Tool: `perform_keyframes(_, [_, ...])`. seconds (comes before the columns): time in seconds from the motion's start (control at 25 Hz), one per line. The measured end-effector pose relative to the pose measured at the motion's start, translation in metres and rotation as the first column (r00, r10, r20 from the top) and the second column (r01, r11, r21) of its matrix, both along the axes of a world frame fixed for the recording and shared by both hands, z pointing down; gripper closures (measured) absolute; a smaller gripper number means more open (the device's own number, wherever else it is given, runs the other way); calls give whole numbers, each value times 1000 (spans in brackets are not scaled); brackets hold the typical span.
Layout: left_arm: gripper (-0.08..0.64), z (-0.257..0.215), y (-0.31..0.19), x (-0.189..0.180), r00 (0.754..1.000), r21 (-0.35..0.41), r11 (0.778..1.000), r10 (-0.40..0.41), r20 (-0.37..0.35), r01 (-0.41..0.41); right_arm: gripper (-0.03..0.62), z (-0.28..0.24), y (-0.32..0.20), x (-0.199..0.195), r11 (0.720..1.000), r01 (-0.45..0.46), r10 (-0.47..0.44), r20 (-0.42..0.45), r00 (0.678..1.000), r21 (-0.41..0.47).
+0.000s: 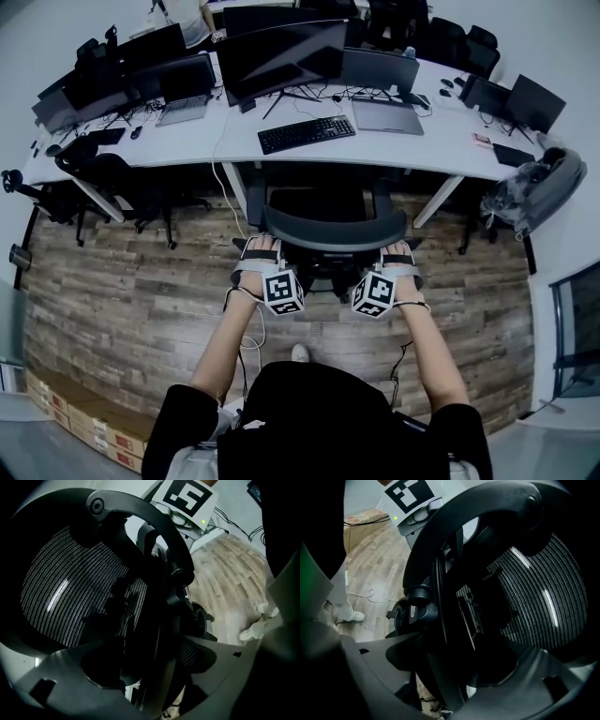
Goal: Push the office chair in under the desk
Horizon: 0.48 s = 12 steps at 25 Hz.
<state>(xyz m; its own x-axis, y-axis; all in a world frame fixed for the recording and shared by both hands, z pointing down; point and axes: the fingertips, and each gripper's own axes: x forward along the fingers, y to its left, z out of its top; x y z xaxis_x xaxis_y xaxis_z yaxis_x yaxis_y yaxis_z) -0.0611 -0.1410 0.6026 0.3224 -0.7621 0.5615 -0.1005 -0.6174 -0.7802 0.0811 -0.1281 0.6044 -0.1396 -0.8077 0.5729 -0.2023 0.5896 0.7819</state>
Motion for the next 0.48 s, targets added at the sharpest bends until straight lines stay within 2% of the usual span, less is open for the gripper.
perform_keyframes(0.48, [198, 3, -46, 2, 1000, 16, 1000, 17, -7, -17, 275, -1, -45, 0, 998, -54, 54, 17, 998, -12])
